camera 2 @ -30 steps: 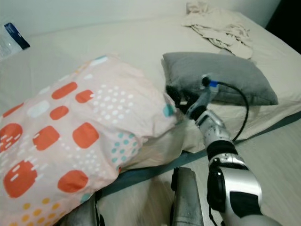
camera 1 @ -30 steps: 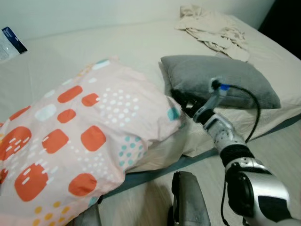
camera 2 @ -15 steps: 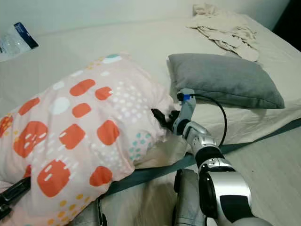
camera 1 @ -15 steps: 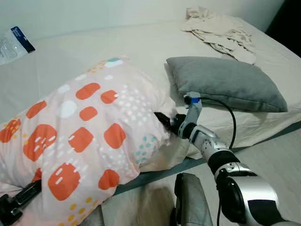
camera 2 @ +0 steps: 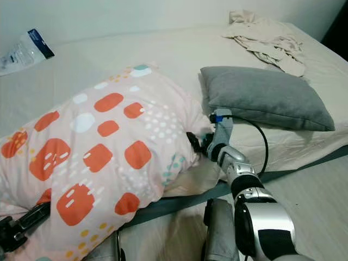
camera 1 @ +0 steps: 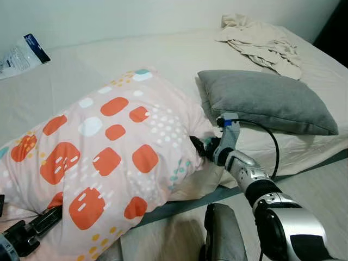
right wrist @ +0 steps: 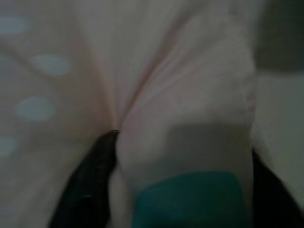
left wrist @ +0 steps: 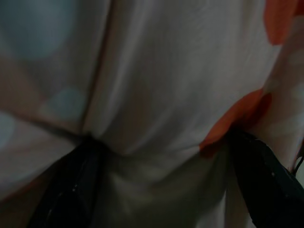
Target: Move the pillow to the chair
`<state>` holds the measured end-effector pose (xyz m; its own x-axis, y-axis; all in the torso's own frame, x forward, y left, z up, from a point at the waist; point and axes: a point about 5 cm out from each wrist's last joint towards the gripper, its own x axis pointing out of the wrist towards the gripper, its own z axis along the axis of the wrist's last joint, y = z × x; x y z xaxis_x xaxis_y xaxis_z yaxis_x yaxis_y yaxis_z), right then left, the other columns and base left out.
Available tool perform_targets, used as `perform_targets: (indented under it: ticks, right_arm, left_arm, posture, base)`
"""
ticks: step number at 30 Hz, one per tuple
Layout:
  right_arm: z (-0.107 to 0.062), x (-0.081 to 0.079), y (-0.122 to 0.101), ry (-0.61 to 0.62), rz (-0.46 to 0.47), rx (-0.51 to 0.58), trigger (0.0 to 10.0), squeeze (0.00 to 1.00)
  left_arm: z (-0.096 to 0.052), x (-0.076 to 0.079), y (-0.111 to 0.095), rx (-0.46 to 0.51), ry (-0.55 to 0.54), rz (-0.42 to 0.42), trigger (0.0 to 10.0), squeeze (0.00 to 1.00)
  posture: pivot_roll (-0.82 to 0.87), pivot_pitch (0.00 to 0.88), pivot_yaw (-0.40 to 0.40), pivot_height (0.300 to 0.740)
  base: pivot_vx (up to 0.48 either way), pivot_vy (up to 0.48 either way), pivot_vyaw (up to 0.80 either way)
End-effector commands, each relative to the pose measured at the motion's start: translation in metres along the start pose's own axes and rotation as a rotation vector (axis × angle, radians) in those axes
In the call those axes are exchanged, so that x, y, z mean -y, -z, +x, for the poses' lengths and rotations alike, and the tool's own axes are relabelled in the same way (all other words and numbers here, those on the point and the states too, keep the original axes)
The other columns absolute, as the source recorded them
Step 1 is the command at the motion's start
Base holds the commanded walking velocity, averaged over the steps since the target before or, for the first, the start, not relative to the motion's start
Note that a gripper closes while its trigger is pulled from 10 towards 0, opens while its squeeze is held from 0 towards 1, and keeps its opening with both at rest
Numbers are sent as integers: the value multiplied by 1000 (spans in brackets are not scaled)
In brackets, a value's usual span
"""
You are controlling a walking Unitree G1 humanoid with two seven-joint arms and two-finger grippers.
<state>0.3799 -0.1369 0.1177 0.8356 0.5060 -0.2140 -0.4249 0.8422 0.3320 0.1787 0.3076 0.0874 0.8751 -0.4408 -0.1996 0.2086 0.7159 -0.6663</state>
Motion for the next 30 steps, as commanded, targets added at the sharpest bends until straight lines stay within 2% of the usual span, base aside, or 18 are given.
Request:
perform_targets:
  ticks: [1, 6, 7, 8, 9, 10, 11, 18, 19, 20, 21, 22, 26, 28, 30]
  right_arm:
    - [6, -22, 31, -117, 47, -104, 0, 0]
    - [9, -28, 31, -142, 49, -90, 0, 0]
    - [10, -30, 30, -147, 50, -78, 0, 0]
    - [11, -32, 29, -151, 58, -62, 0, 0]
    - [11, -32, 29, -151, 58, -62, 0, 0]
    - [12, -33, 27, -145, 53, -41, 0, 0]
    - [13, -35, 23, -137, 26, -11, 0, 0]
    - [13, -37, 12, -136, -10, 72, 0, 0]
    - [13, -37, 11, -131, -12, 85, 0, 0]
    - [12, -37, 11, -128, -13, 92, 0, 0]
    - [12, -37, 11, -127, -12, 94, 0, 0]
    - [12, -37, 12, -123, -8, 98, 0, 0]
    - [11, -37, 13, -117, 0, 105, 0, 0]
    - [10, -36, 14, -103, 2, 119, 0, 0]
    - [10, -36, 14, -99, 3, 125, 0, 0]
  left_arm:
    - [23, 17, 13, -57, 79, 18, 10000, 1000]
    - [31, 22, 14, -59, 88, 53, 10000, 1000]
    - [34, 24, 15, -59, 92, 58, 10000, 949]
    - [37, 27, 14, -54, 102, 65, 10000, 612]
    - [37, 27, 14, -54, 102, 65, 10000, 612]
    - [40, 30, 15, -50, 102, 76, 10000, 224]
    - [46, 34, 15, -43, 106, 93, 10000, 0]
    - [63, 45, 16, -15, 104, 155, 10000, 0]
    - [66, 43, 15, 5, 70, 169, 8980, 0]
    - [70, 39, 14, 24, 16, 179, 3922, 0]
    - [72, 35, 13, 40, -34, 179, 0, 0]
    - [74, 31, 12, 54, -83, 186, 0, 0]
    - [77, 28, 11, 79, -123, 200, 0, 0]
    - [85, 27, 7, 129, -182, 239, 0, 0]
    - [87, 28, 5, 145, -191, 247, 0, 0]
  posture:
    - [107, 225, -47, 542]
    - [108, 220, -49, 542]
    - [107, 217, -50, 542]
    - [107, 216, -50, 542]
    - [107, 216, -50, 542]
    - [107, 214, -51, 542]
    - [105, 209, -53, 542]
    - [107, 199, -59, 542]
    - [105, 196, -59, 542]
    - [103, 194, -58, 542]
    - [102, 193, -58, 542]
    - [102, 182, -57, 542]
    - [101, 184, -56, 542]
    - [100, 172, -52, 542]
    - [100, 172, -52, 542]
  base:
    - [0, 0, 0]
    - [0, 0, 0]
    - [0, 0, 0]
    - [0, 0, 0]
    - [0, 0, 0]
    - [0, 0, 0]
    - [0, 0, 0]
    - [0, 0, 0]
    - [0, 0, 0]
    - [0, 0, 0]
    - [0, 0, 0]
    - [0, 0, 0]
    - [0, 0, 0]
    - [0, 0, 0]
    - [0, 0, 0]
